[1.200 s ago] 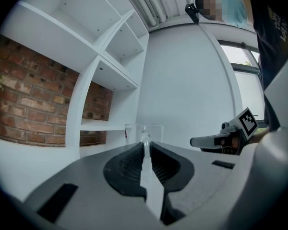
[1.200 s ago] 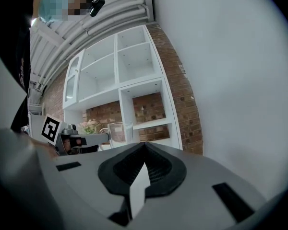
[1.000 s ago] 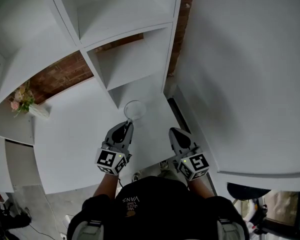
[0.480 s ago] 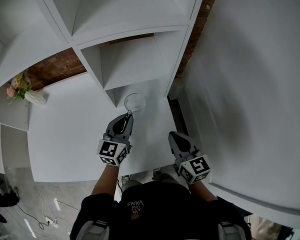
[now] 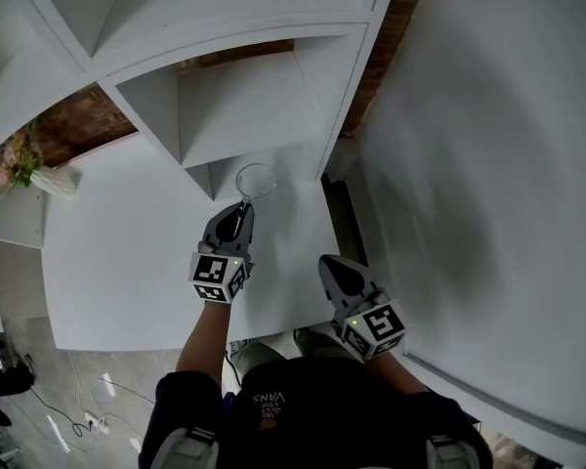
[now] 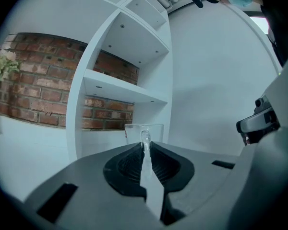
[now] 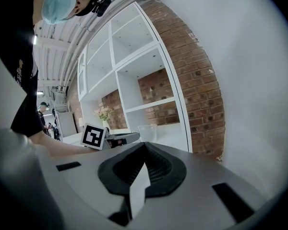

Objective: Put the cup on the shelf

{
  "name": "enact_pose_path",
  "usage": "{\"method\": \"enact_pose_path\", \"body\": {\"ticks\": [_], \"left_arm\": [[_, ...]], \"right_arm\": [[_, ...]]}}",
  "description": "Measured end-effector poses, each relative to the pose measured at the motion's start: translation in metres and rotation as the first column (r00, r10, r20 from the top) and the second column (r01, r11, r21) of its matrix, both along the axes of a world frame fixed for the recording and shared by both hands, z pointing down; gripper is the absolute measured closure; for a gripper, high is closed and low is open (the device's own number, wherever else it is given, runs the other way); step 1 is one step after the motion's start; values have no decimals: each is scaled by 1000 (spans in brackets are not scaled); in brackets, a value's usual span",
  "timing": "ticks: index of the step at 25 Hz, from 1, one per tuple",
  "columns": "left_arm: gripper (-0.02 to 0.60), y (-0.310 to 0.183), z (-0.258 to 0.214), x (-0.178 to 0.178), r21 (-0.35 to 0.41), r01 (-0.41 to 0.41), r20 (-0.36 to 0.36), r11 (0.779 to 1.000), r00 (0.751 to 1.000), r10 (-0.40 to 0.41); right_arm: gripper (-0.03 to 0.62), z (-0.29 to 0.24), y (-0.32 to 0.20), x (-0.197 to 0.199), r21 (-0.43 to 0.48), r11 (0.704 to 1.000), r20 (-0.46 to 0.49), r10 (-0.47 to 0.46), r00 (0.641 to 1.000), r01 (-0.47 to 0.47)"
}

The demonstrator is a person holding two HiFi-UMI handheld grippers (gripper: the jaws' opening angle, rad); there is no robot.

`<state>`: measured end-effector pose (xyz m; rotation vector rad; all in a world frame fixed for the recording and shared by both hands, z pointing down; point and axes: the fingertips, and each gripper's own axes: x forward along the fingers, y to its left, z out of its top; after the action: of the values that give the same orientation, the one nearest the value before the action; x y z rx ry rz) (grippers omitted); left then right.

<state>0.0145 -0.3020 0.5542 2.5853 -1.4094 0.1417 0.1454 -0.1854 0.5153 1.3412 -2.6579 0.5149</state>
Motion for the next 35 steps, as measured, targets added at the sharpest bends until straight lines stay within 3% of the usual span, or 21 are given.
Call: {"method": "enact_pose_path", "body": {"ticks": [16, 35], "left_arm": [[554, -43, 45, 4, -50, 91, 33, 995, 995, -89], [554, -58, 62, 12, -63, 103, 56, 993, 993, -99]], "right_arm": [[595, 23, -5, 12, -24, 999, 7, -23, 1000, 23], [595, 28, -12, 14, -37, 999, 20, -16, 1000, 17]]}}
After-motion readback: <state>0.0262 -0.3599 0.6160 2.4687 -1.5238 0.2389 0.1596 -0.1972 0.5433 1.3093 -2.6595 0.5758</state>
